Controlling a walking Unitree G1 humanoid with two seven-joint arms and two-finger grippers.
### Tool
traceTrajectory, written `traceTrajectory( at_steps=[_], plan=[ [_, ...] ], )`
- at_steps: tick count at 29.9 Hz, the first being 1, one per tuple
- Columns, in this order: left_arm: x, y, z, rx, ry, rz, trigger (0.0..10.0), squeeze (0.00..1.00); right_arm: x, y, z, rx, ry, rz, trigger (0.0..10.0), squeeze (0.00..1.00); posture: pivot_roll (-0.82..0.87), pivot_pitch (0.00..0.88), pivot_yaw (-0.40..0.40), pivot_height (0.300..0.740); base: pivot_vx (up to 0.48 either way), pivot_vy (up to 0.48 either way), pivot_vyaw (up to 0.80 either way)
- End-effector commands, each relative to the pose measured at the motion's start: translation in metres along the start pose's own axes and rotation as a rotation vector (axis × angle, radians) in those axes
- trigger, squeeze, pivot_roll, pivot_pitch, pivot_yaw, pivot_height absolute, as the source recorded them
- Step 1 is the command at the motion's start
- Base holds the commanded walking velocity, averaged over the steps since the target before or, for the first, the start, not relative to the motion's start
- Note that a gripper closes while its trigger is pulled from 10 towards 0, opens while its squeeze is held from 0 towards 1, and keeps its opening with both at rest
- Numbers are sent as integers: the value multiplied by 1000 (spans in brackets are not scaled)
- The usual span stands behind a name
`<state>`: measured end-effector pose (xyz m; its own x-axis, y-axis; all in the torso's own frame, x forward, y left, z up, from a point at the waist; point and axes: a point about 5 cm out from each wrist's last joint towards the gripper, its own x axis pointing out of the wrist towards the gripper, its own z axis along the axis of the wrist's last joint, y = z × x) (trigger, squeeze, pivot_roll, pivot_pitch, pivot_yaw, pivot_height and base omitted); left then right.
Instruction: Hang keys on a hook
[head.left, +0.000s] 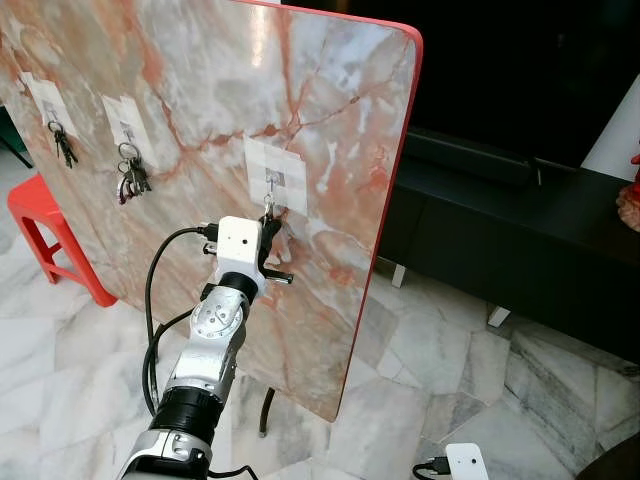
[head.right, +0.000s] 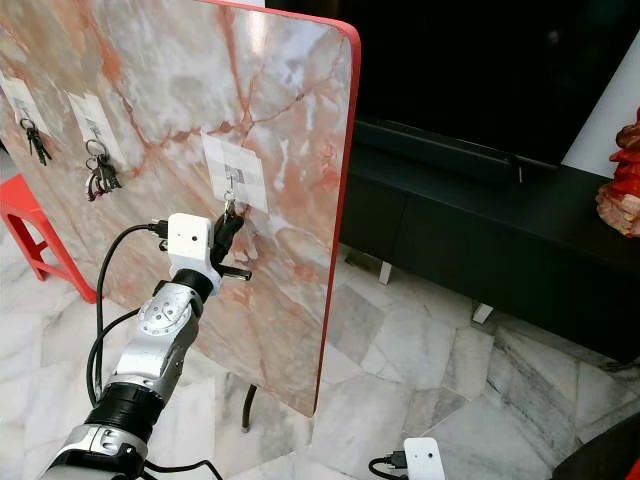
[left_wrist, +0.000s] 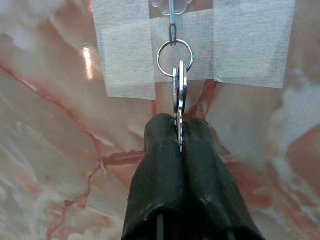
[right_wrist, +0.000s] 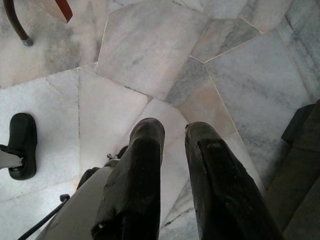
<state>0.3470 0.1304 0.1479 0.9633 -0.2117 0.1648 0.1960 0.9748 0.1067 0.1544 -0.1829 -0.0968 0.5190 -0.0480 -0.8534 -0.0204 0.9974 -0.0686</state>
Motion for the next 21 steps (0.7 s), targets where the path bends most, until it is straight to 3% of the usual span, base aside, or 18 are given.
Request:
traceTrajectory(
  at_steps=[1,2,3,21],
  plan=[
    [-2,-3,0,18,-1,-14,10000,749,0,-3,0,-9,1,-7,10000,0,-5,0,-62,740,0,0,0],
    [-2,-3,0,18,-2,-13,10000,749,0,-3,0,-9,1,-7,10000,0,-5,0,-62,740,0,0,0],
    [-2,-3,0,12,-1,-10,10000,1000,0,-3,0,-9,1,-7,10000,0,-6,0,-61,740,0,0,0],
    [-11,3,-3,-19,-11,-1,10000,1000,0,-2,0,-6,1,-5,10000,0,-6,0,-60,740,0,0,0]
  ],
)
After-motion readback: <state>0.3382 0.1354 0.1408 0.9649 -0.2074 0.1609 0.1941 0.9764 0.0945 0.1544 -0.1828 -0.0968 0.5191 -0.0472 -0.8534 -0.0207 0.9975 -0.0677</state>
